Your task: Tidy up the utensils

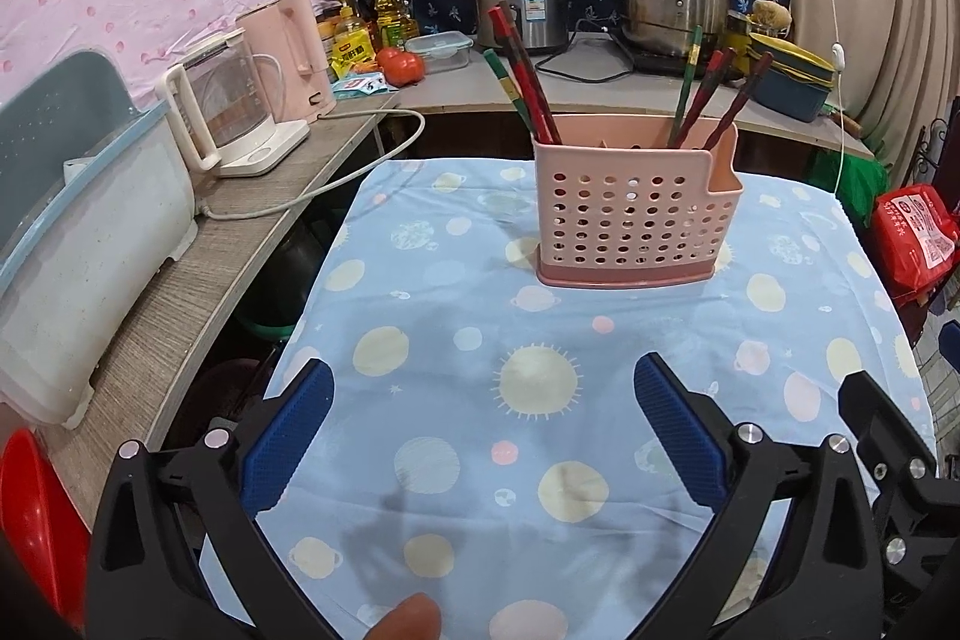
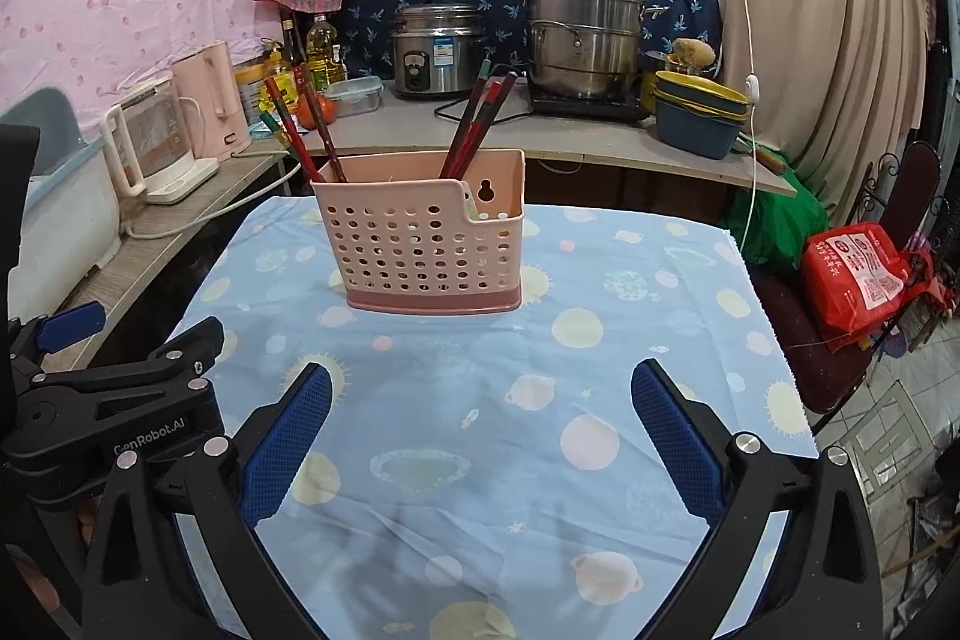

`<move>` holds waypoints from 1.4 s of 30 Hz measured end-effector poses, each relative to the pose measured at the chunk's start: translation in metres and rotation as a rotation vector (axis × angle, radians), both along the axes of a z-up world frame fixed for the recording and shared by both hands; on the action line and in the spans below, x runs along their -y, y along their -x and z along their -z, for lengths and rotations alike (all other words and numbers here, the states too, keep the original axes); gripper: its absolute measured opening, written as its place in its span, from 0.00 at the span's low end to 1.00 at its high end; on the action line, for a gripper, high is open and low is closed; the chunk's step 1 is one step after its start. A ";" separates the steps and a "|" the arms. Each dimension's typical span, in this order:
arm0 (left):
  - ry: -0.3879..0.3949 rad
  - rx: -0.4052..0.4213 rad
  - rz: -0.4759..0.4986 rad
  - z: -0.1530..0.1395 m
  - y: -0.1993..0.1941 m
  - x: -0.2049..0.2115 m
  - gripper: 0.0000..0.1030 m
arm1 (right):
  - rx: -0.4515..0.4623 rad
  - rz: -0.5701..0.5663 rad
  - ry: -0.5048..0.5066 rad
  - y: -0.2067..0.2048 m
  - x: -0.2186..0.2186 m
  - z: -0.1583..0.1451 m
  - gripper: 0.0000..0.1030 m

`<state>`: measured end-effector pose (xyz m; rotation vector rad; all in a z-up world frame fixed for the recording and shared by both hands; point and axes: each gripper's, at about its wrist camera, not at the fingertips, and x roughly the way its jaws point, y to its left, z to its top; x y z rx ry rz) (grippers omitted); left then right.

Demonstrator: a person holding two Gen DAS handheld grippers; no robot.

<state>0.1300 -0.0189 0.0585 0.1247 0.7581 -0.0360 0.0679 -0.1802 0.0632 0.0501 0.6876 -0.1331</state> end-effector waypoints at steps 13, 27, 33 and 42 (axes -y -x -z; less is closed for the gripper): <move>-0.016 -0.011 -0.012 0.004 0.000 0.001 0.93 | 0.007 0.005 -0.016 0.002 0.001 0.000 0.94; -0.023 -0.017 -0.004 0.008 0.003 0.005 0.93 | -0.005 -0.006 -0.017 0.001 -0.005 0.000 0.94; -0.022 -0.021 -0.005 0.009 0.003 0.005 0.93 | -0.008 -0.005 -0.018 0.002 -0.005 0.000 0.94; -0.029 -0.018 -0.009 0.011 0.003 0.005 0.93 | -0.005 -0.004 -0.015 0.002 -0.004 0.001 0.94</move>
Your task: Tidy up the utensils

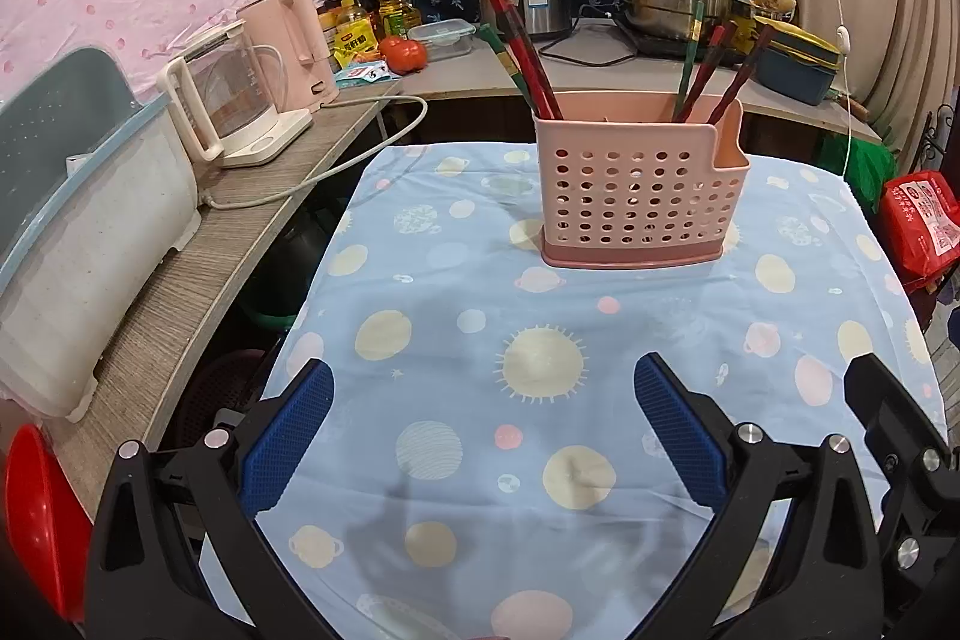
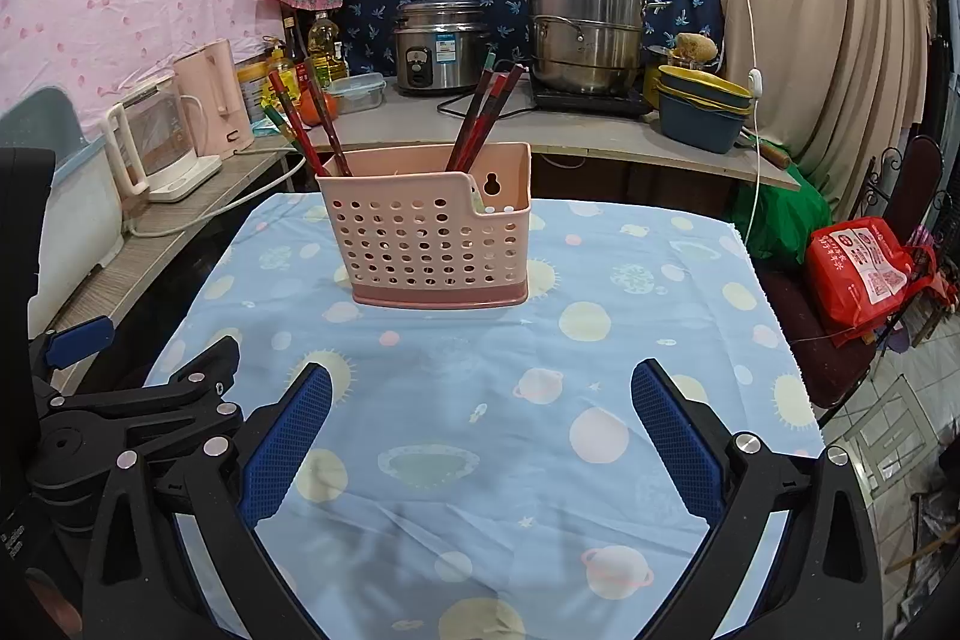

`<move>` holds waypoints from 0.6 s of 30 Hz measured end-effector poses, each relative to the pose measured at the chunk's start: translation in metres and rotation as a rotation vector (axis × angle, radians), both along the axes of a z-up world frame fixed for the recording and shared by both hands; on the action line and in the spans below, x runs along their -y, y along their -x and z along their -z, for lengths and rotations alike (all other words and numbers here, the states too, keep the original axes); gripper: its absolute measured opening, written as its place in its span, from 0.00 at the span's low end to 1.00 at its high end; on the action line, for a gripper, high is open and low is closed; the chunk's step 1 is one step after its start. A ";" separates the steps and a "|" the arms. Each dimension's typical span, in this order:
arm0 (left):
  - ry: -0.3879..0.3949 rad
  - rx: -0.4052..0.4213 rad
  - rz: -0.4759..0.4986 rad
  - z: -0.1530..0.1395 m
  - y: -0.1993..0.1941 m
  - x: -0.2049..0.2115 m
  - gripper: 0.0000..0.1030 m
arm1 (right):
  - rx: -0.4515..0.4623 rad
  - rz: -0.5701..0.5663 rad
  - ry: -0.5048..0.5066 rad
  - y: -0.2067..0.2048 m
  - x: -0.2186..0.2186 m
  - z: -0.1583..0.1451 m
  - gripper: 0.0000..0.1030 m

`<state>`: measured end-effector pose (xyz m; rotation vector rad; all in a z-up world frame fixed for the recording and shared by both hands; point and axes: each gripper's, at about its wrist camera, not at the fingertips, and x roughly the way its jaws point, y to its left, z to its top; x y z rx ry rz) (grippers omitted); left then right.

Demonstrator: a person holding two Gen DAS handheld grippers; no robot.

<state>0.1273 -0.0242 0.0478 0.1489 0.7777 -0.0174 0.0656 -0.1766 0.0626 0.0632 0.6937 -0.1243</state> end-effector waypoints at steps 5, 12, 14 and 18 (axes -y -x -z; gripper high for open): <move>-0.001 -0.002 -0.003 0.001 0.000 0.000 0.93 | -0.001 0.000 0.001 0.000 0.000 0.000 0.94; 0.001 -0.004 -0.003 0.001 -0.001 0.000 0.93 | -0.002 -0.001 0.000 0.000 0.000 0.000 0.94; 0.003 -0.007 -0.003 0.002 -0.001 0.000 0.93 | -0.001 0.000 0.002 0.000 0.000 0.000 0.94; 0.002 -0.012 -0.004 0.003 -0.002 0.000 0.93 | -0.005 -0.001 0.002 -0.001 0.001 0.001 0.94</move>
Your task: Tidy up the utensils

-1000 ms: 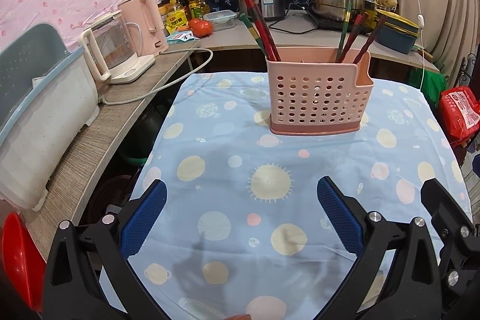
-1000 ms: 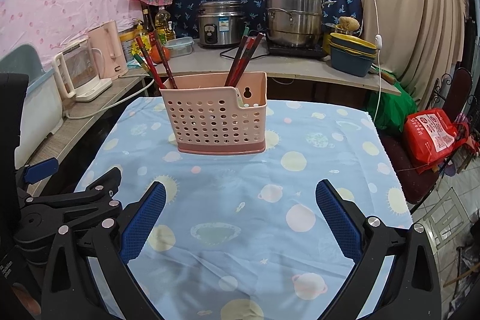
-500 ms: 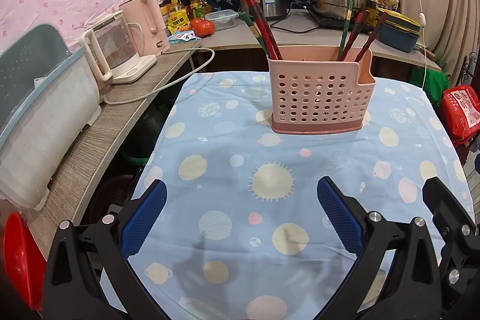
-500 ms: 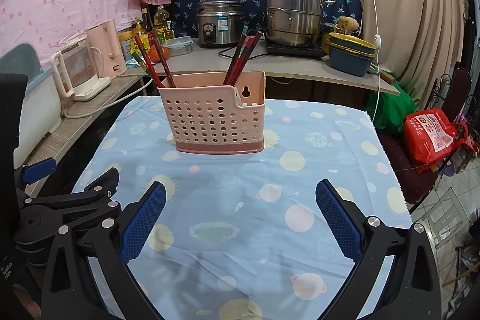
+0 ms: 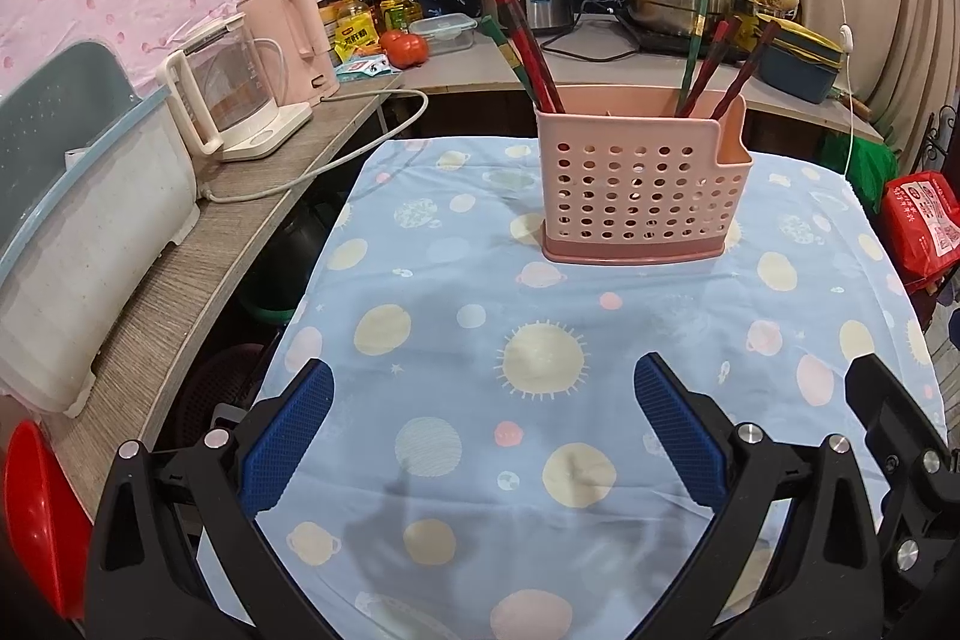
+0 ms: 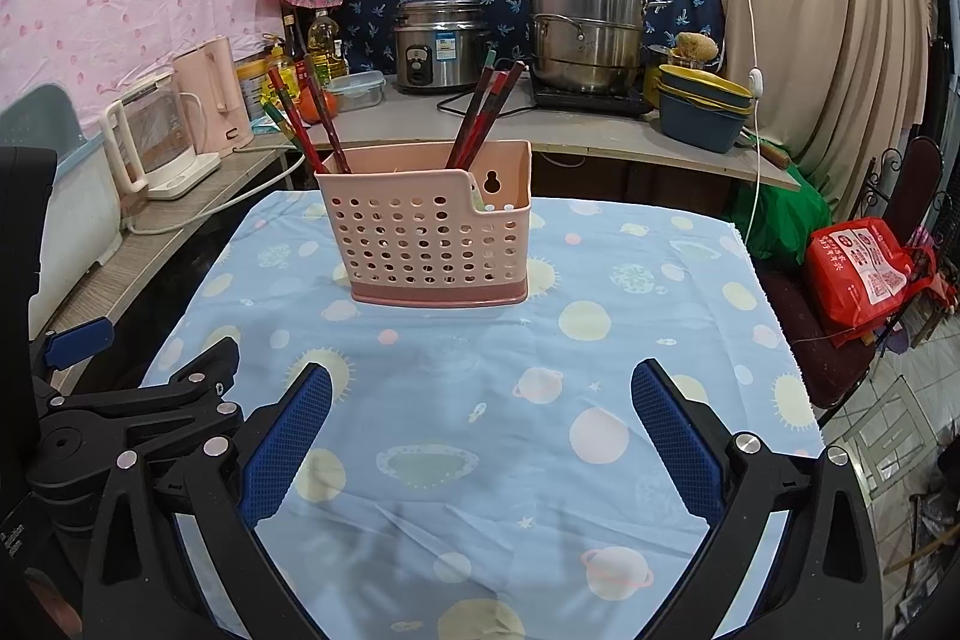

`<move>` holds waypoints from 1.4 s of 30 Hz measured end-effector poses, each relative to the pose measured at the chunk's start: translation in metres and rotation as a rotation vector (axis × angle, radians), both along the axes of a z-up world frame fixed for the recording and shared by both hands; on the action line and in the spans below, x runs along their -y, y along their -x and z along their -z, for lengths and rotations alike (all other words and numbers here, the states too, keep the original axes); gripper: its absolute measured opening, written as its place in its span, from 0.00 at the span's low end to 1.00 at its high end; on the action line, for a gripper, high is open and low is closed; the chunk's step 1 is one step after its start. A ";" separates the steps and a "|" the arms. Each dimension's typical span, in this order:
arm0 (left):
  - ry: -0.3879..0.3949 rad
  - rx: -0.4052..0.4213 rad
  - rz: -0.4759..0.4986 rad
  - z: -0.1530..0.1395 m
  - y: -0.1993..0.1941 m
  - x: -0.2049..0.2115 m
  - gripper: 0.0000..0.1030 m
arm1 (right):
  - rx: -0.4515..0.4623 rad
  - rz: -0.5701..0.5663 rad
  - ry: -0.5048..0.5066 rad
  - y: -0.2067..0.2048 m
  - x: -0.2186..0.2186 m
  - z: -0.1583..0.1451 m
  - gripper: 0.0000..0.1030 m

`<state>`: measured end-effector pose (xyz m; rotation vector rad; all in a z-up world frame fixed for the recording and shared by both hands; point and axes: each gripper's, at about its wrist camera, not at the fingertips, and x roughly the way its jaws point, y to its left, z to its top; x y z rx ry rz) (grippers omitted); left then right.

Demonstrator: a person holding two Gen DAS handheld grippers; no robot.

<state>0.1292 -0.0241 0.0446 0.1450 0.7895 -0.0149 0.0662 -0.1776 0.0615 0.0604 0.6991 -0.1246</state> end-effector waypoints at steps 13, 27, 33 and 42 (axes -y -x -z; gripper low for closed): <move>0.012 0.003 -0.009 -0.002 -0.001 -0.001 0.93 | -0.002 -0.001 0.001 0.000 0.000 0.001 0.94; -0.008 0.005 -0.014 -0.002 -0.002 0.001 0.93 | -0.006 -0.001 0.005 -0.002 0.004 0.005 0.94; -0.012 0.010 -0.015 -0.002 -0.003 0.002 0.93 | -0.006 0.000 0.005 -0.002 0.004 0.005 0.94; -0.011 0.012 -0.025 -0.001 -0.006 0.002 0.93 | -0.007 0.004 0.006 -0.004 0.008 0.005 0.94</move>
